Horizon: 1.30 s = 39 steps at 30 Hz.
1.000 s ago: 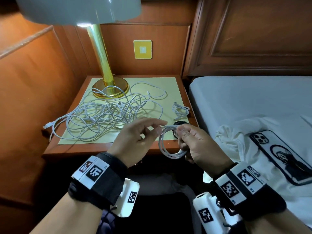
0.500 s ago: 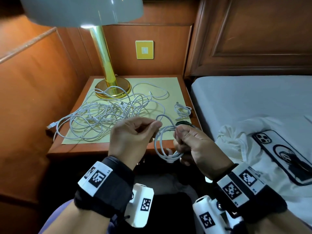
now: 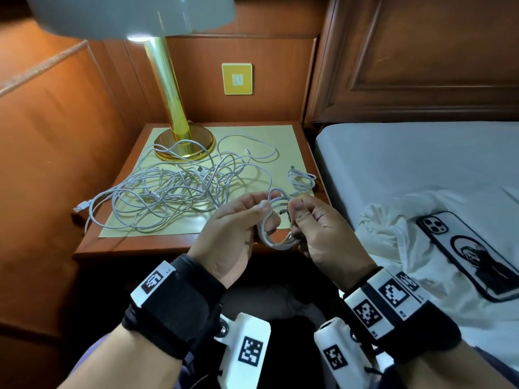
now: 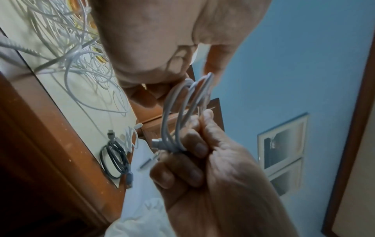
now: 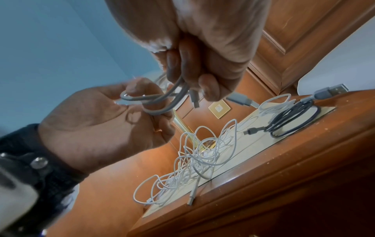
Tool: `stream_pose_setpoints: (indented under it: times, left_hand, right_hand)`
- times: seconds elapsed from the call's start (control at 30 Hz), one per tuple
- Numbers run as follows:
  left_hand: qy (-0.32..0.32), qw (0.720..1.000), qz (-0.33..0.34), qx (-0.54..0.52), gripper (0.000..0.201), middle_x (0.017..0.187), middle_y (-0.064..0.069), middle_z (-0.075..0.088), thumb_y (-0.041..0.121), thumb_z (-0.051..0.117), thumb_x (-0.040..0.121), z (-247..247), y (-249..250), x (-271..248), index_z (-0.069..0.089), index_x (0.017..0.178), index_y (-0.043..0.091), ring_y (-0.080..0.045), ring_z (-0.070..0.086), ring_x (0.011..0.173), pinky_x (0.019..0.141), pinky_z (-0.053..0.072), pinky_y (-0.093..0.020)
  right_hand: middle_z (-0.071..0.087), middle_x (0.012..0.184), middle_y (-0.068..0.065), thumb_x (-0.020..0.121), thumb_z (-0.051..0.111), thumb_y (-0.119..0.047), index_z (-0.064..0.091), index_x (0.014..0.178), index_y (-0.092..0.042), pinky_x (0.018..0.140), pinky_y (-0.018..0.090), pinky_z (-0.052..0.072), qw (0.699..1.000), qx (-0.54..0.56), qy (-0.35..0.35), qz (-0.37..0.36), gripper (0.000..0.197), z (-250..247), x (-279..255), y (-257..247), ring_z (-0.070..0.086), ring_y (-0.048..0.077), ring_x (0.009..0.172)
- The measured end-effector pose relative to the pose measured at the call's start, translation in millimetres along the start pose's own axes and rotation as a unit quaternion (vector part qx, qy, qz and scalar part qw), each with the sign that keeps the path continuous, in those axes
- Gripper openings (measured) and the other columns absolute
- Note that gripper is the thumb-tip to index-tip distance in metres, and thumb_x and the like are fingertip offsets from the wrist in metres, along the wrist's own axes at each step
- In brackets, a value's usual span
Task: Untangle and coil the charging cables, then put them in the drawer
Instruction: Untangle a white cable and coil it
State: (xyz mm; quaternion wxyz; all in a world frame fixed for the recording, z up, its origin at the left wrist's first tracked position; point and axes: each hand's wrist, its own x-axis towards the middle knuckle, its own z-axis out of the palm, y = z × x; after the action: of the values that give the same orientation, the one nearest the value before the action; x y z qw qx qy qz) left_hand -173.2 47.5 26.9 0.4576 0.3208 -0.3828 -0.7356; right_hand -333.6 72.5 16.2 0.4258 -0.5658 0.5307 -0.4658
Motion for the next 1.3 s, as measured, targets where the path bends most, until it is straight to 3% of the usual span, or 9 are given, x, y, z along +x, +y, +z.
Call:
stream_pose_setpoints:
  times: [0.23,0.4,0.5,0.6,0.77,0.93,1.07,1.17,1.3]
  left_hand:
    - [0.031,0.966,0.067,0.247,0.035,0.083,-0.006,0.068,-0.004,0.072,0.086,-0.3,-2.9,2.5,0.063,0.116,0.011,-0.016,0.063,0.069,0.065,0.056,-0.029]
    - [0.128,0.936,0.126,0.301,0.014,0.072,-0.005,0.063,0.005,0.079,0.082,-9.2,-3.2,6.9,0.066,0.081,0.007,-0.019,0.063,0.065,0.068,0.059,-0.037]
    - [0.059,0.985,0.064,0.151,0.015,0.066,-0.007,0.062,0.007,0.075,0.080,-2.0,-1.0,4.6,0.060,0.082,0.006,-0.019,0.059,0.063,0.070,0.055,-0.037]
    - [0.017,0.993,0.028,0.117,0.022,0.057,0.000,0.046,0.009,0.080,0.078,-3.4,5.3,5.1,0.059,0.084,0.006,-0.012,0.038,0.044,0.047,0.032,-0.030]
    - [0.060,0.951,0.052,0.300,0.018,0.058,0.002,0.047,0.029,0.083,0.071,-19.2,10.9,5.9,0.074,0.075,0.013,-0.015,0.034,0.046,0.041,0.026,-0.020]
    - [0.080,0.912,0.109,0.387,0.018,0.078,-0.005,0.073,0.015,0.073,0.090,-25.4,8.8,6.5,0.082,0.085,0.030,-0.022,0.059,0.065,0.065,0.054,-0.039]
    - [0.111,0.855,0.144,0.486,0.006,0.082,0.008,0.072,0.026,0.079,0.084,-18.4,4.0,4.7,0.080,0.086,0.032,0.001,0.056,0.071,0.063,0.043,-0.012]
    - [0.121,0.902,0.113,0.399,0.011,0.074,0.005,0.074,0.015,0.074,0.089,-12.3,-3.7,6.6,0.080,0.089,0.024,-0.007,0.062,0.064,0.065,0.054,-0.026]
    - [0.085,0.965,0.077,0.234,0.021,0.094,-0.013,0.077,-0.005,0.062,0.093,1.4,-6.3,4.1,0.076,0.098,0.009,-0.023,0.071,0.090,0.082,0.059,-0.035]
  right_hand:
    - [0.050,0.065,-0.005,0.103,0.045,-0.040,0.056,0.080,-0.018,0.065,0.038,0.046,0.997,-0.067,0.040,-0.024,0.033,-3.8,-0.7,1.0,0.049,0.012,0.062]
    - [0.060,0.083,0.012,0.103,0.045,-0.039,0.056,0.083,-0.015,0.076,0.039,0.051,0.993,-0.072,0.082,-0.034,0.034,-11.9,1.8,-5.7,0.063,0.032,0.084]
    - [0.056,0.071,-0.001,0.103,0.045,-0.041,0.056,0.080,-0.022,0.068,0.034,0.050,0.993,-0.077,0.089,-0.029,0.031,-15.6,2.9,-7.0,0.060,0.026,0.075]
    - [0.050,0.059,-0.014,0.102,0.045,-0.041,0.054,0.074,-0.030,0.056,0.021,0.039,0.993,-0.063,0.094,-0.024,0.032,-22.3,4.0,-2.5,0.047,0.004,0.053]
    - [0.052,0.058,-0.021,0.102,0.045,-0.043,0.055,0.072,-0.037,0.058,0.022,0.038,0.993,-0.040,0.107,-0.017,0.032,-28.9,5.6,1.4,0.050,0.000,0.051]
    - [0.044,0.060,-0.014,0.105,0.043,-0.038,0.054,0.071,-0.030,0.051,0.023,0.032,0.990,0.080,0.110,0.023,0.036,-25.7,7.4,-1.9,0.041,0.001,0.046]
    - [0.036,0.057,-0.003,0.108,0.037,-0.031,0.045,0.079,-0.014,0.053,0.031,0.015,0.977,0.196,0.073,0.036,0.035,-21.0,3.4,-10.1,0.024,0.011,0.047]
    - [0.035,0.058,0.000,0.106,0.038,-0.032,0.043,0.083,-0.012,0.057,0.039,0.011,0.962,0.262,0.038,0.058,0.031,-14.5,-1.0,-15.9,0.021,0.013,0.049]
    - [0.033,0.060,0.002,0.108,0.035,-0.029,0.041,0.076,-0.014,0.053,0.034,0.014,0.959,0.272,0.009,0.075,0.036,-11.2,-2.7,-16.8,0.019,0.016,0.050]
